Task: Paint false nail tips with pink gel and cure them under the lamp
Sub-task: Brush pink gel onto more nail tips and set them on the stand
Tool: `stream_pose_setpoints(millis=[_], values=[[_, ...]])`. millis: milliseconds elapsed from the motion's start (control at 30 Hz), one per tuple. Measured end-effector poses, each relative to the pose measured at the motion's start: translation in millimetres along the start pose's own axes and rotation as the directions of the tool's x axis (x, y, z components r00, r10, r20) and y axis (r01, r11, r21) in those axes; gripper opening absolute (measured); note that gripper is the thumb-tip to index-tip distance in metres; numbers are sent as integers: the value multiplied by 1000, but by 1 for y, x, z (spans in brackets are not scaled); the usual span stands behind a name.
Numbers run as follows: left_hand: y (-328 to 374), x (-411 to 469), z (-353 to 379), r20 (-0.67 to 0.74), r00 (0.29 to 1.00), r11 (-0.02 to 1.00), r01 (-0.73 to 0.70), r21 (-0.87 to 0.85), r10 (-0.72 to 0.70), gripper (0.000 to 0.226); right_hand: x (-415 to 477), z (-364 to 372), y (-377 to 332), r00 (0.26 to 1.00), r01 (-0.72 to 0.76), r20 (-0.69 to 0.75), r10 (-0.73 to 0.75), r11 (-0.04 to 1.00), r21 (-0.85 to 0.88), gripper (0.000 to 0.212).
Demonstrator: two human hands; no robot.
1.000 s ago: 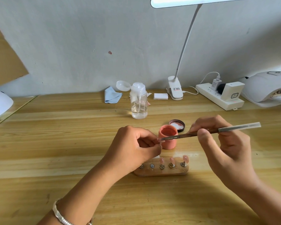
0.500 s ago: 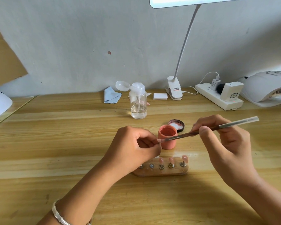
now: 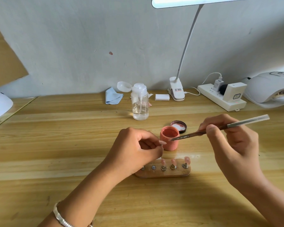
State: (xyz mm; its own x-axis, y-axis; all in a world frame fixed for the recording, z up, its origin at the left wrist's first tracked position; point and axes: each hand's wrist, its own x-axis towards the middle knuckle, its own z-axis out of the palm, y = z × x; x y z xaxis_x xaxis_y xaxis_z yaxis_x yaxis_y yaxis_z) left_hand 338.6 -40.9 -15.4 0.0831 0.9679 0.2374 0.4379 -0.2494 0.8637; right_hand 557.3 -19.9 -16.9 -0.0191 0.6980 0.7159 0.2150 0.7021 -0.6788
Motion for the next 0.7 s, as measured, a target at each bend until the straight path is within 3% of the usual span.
stream_pose_setpoints(millis=[200, 367, 567, 700], values=[[1, 1, 0, 5, 1000, 1000, -4, 0, 4, 12, -4, 3, -1, 994, 40, 97, -41, 999, 14, 20], [1, 1, -1, -6, 1000, 1000, -2, -11, 2, 12, 0, -1, 0, 1000, 20, 1, -20, 1000, -5, 20], [2, 2, 0, 2, 1000, 999, -5, -45, 5, 22, -3, 2, -1, 994, 58, 91, -58, 998, 3, 20], [2, 2, -1, 1, 1000, 997, -11, -77, 11, 21, 0, 0, 1, 1000, 11, 6, -11, 1000, 7, 21]])
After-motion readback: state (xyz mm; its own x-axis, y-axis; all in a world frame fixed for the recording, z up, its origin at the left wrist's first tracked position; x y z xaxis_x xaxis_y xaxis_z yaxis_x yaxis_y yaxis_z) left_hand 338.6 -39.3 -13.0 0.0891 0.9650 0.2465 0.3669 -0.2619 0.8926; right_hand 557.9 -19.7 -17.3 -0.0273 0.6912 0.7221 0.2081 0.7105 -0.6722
